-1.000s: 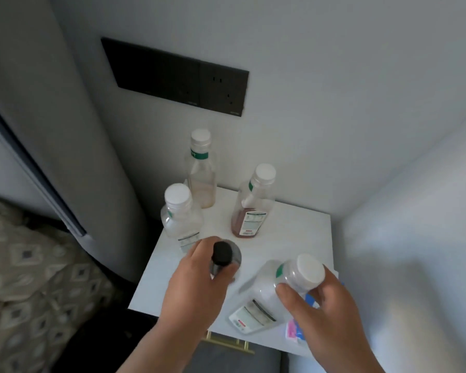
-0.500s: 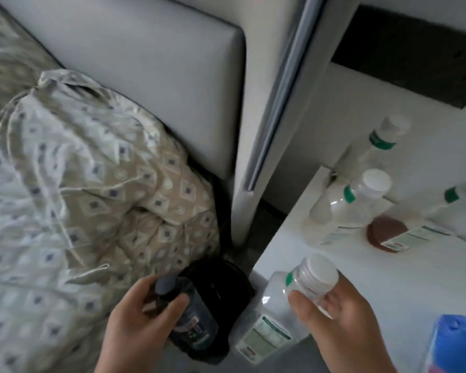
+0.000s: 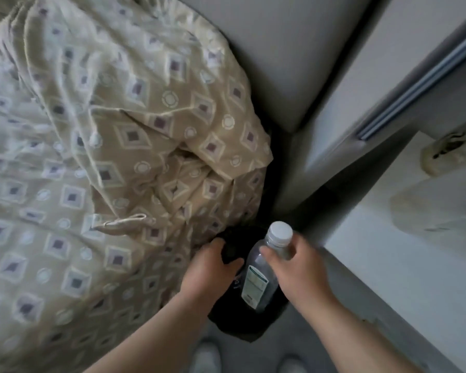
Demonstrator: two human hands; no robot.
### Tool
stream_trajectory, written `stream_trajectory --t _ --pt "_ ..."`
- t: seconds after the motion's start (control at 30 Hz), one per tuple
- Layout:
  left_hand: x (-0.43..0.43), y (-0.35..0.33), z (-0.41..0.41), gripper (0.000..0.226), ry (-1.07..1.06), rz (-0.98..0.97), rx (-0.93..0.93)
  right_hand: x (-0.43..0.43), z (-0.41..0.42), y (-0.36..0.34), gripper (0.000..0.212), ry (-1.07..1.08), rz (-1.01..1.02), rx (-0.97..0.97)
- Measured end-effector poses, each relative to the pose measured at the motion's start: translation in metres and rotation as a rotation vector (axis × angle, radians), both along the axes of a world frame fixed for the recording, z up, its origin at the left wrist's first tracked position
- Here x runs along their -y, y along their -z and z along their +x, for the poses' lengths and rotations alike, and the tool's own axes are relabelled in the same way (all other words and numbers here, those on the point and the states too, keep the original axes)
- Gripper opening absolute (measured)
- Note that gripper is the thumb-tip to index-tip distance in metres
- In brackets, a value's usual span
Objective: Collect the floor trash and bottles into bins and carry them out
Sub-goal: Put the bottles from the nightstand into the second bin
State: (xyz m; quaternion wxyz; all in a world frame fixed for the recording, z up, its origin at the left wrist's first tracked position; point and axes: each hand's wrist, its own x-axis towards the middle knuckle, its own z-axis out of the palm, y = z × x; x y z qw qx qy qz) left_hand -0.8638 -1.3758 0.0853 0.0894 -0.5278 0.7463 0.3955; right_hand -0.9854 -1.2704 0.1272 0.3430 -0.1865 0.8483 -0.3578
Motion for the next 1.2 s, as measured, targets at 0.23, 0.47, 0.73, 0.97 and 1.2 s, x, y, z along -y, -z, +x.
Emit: stream_trajectory --t 0.23,0.47,0.73,0.97,1.2 --pt "0.007 0.072 -0.002 0.04 0.091 -0.012 0.125 0.018 -0.004 0.076 0.024 -0.056 0.071 0.038" --pt "0.018 0.126 -0.023 0.032 0.197 -0.013 0.209 0.014 -0.016 0.115 0.033 -0.072 0.099 0.007" --pt "0.005 0.163 -0.02 0.032 0.289 -0.039 0.348 0.002 -0.009 0.151 0.032 -0.126 0.162 -0.005" --pt "0.005 0.178 -0.025 0.037 0.314 0.009 0.396 0.013 -0.004 0.181 0.031 -0.223 0.231 -0.019" --pt "0.004 0.188 -0.023 0.037 0.281 0.098 0.345 0.038 -0.007 0.202 0.054 -0.213 0.266 0.01"
